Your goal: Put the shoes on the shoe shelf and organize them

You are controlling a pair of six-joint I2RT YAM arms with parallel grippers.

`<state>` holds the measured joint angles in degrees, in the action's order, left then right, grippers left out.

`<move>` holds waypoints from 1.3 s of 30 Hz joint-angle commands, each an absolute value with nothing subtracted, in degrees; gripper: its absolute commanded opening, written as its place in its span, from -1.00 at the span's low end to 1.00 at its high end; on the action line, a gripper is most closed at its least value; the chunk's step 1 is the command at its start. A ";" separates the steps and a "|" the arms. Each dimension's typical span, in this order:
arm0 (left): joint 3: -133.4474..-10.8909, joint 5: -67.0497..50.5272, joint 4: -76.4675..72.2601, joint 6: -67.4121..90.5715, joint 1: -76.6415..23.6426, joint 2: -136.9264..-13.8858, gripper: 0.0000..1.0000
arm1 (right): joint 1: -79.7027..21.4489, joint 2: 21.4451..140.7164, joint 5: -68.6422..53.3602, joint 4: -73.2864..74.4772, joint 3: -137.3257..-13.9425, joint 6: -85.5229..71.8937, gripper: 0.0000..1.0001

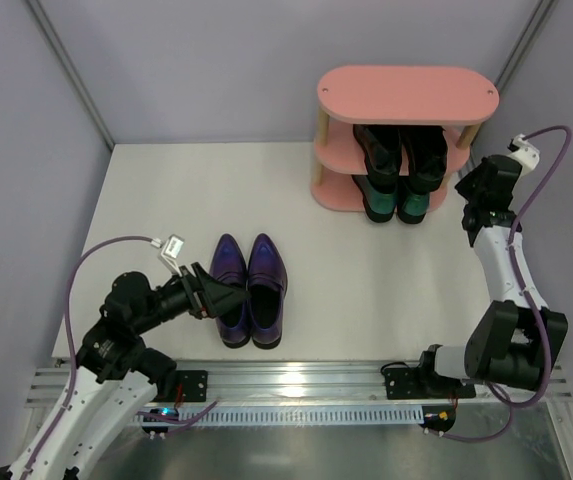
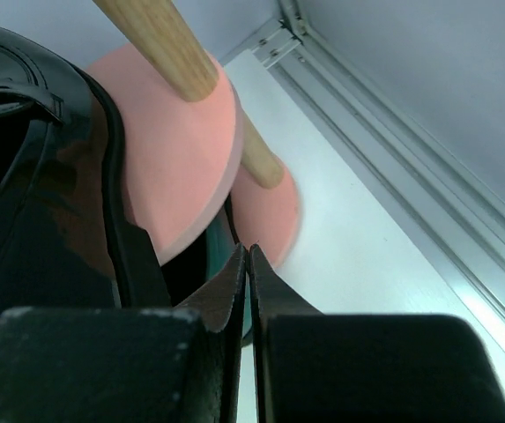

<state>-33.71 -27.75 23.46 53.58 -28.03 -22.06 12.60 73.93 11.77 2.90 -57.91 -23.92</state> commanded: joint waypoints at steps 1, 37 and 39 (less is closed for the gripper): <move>-33.84 -26.63 25.93 52.30 -28.12 -21.01 0.86 | 14.58 77.42 0.72 -3.16 -61.17 -25.22 -0.92; -35.24 -16.98 34.97 50.19 -28.12 -19.07 0.96 | -3.48 48.63 0.79 13.45 -38.60 -26.19 0.25; -35.77 -15.83 36.47 49.83 -28.04 -19.07 0.97 | -15.39 42.29 -2.43 11.79 -34.47 -27.51 0.44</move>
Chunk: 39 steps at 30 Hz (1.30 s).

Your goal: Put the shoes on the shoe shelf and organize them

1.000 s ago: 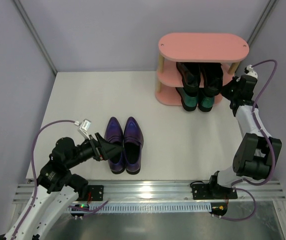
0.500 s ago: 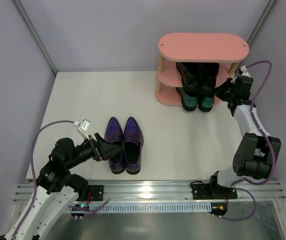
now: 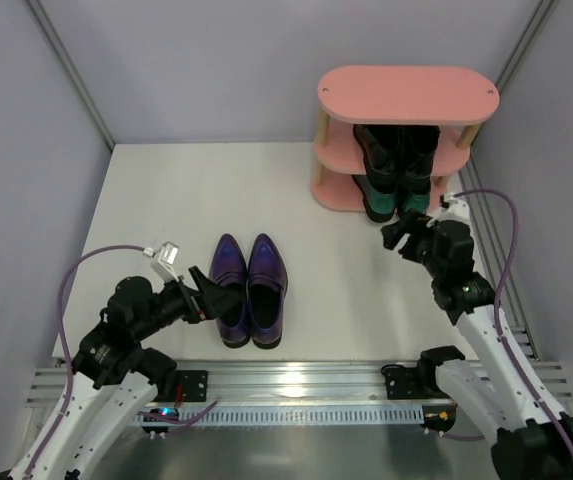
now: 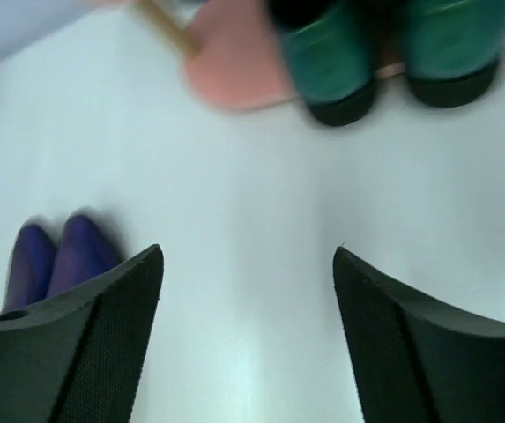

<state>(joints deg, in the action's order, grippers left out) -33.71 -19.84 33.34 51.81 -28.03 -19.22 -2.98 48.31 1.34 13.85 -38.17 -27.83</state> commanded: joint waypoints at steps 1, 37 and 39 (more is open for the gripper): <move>-35.86 -15.39 36.65 49.83 -28.12 -18.90 0.98 | -19.56 40.88 -2.98 11.08 -33.06 -28.03 0.62; -38.76 -6.41 46.93 49.22 -28.12 -12.04 1.00 | -84.92 96.06 49.04 35.49 -61.00 -71.62 0.99; -38.67 -6.42 46.85 49.22 -28.12 -12.13 0.99 | -82.98 95.37 49.13 38.40 -58.90 -72.50 0.99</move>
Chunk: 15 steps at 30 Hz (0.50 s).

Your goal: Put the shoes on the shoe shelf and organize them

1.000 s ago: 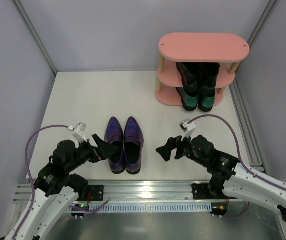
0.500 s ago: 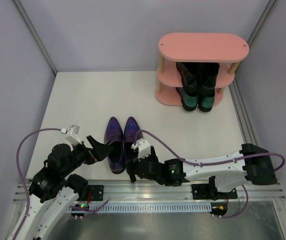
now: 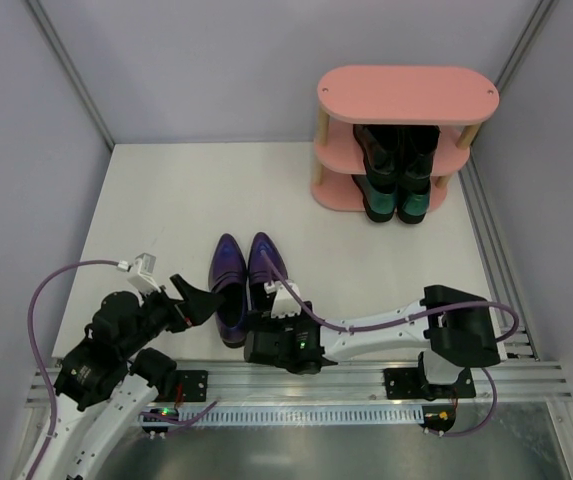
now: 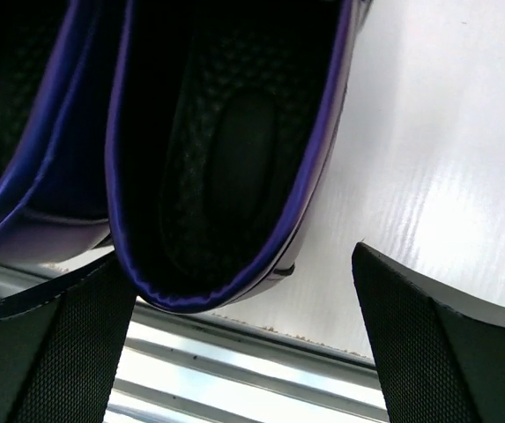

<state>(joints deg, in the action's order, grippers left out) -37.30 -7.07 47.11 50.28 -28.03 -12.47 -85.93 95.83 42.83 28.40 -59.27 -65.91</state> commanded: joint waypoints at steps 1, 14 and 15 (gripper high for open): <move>-38.67 -6.59 46.76 49.31 -28.12 -12.04 0.99 | -80.62 93.27 49.13 39.10 -55.58 -72.42 0.99; -36.39 -8.88 42.54 51.07 -28.12 -13.09 0.99 | -74.97 62.06 37.18 7.31 -29.89 -27.38 0.96; -36.56 -8.96 42.71 51.06 -28.04 -13.27 0.99 | -74.88 61.70 36.48 5.90 -29.53 -24.99 0.96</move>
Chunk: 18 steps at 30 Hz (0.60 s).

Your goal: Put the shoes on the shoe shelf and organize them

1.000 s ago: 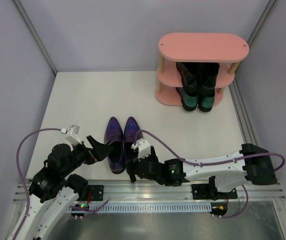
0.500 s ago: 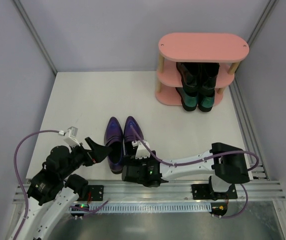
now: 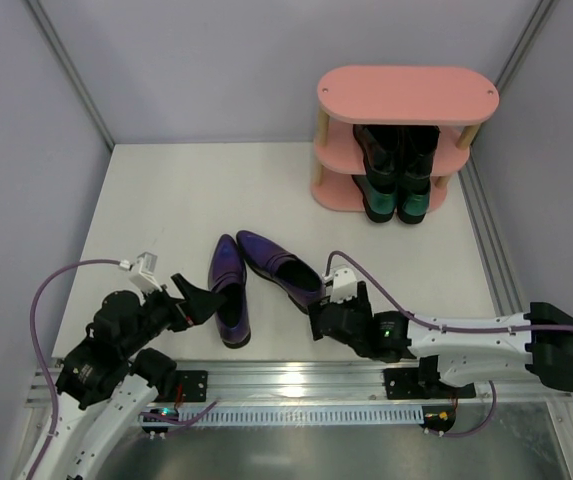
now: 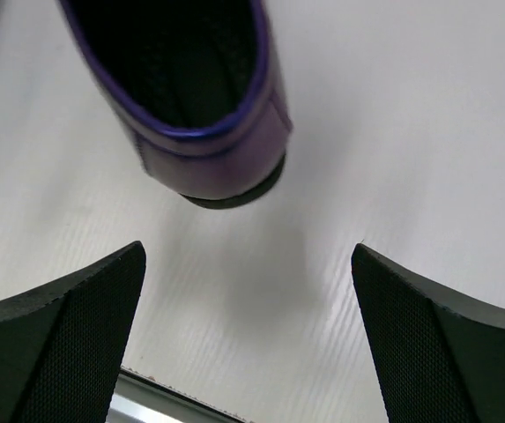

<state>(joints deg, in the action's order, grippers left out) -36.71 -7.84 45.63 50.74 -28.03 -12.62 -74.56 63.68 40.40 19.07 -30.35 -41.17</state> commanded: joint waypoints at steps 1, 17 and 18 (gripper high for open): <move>-36.82 -8.88 42.98 50.98 -28.04 -13.36 0.99 | -74.71 61.44 35.00 4.58 -28.84 -23.13 0.96; -37.00 -7.21 45.61 51.15 -28.12 -10.11 0.99 | -56.96 80.22 7.13 -19.50 -30.14 -7.65 0.95; -37.09 -7.12 45.88 51.15 -28.12 -10.02 0.99 | -56.61 81.38 5.55 -20.03 -31.36 -7.65 0.95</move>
<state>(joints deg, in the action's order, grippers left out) -36.69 -7.92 45.91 50.78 -28.05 -10.85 -58.26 78.28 13.04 -12.49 -27.16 -10.39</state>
